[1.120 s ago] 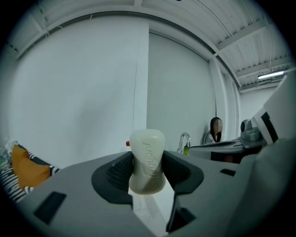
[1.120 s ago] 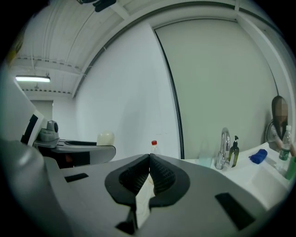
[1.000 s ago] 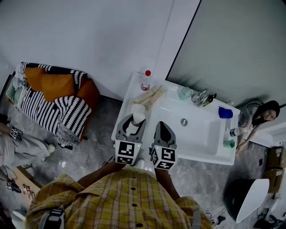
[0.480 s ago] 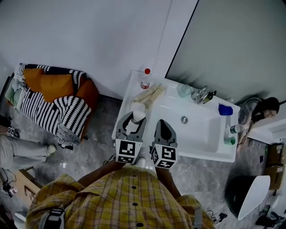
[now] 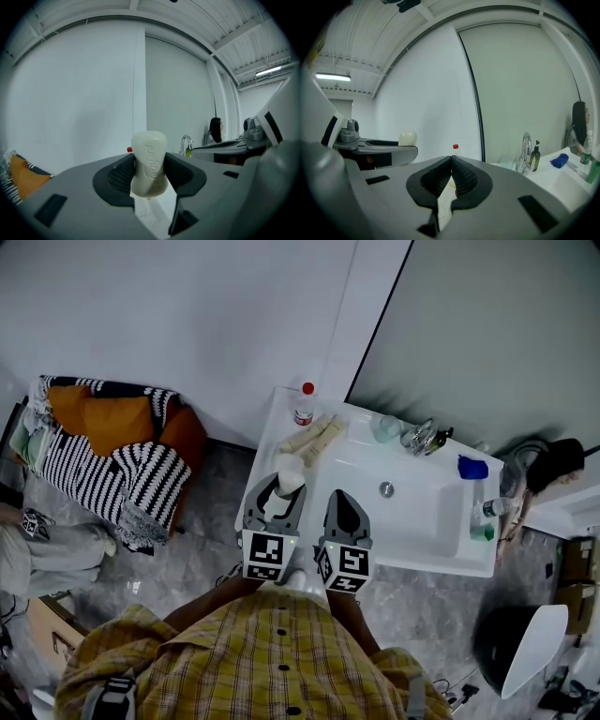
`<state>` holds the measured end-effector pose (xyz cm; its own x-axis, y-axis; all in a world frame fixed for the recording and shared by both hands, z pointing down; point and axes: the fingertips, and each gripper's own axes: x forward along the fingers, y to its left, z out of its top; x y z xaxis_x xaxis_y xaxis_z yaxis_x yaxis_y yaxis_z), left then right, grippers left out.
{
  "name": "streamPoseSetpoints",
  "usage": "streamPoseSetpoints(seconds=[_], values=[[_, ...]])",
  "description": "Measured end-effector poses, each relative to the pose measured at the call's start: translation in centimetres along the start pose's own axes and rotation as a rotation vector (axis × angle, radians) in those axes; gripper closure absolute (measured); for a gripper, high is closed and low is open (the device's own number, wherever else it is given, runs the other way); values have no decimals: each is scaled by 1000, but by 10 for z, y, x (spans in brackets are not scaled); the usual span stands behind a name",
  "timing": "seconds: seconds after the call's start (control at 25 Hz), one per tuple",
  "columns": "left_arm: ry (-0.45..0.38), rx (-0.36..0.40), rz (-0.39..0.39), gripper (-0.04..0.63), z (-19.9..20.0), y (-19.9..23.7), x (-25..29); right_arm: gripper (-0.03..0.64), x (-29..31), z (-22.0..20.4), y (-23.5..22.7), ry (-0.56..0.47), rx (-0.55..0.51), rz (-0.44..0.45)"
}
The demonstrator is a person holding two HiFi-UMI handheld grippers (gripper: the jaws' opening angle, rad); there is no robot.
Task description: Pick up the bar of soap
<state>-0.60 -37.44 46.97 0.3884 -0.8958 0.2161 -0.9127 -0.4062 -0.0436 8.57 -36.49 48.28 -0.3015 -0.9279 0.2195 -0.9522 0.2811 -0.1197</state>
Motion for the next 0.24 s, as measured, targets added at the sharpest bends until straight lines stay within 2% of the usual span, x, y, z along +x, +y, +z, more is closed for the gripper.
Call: streamPoseSetpoints(seconds=[0.24], values=[[-2,-2,-2,394,-1,-2,-2,598,-2,0,-2,-16,-9,-8]])
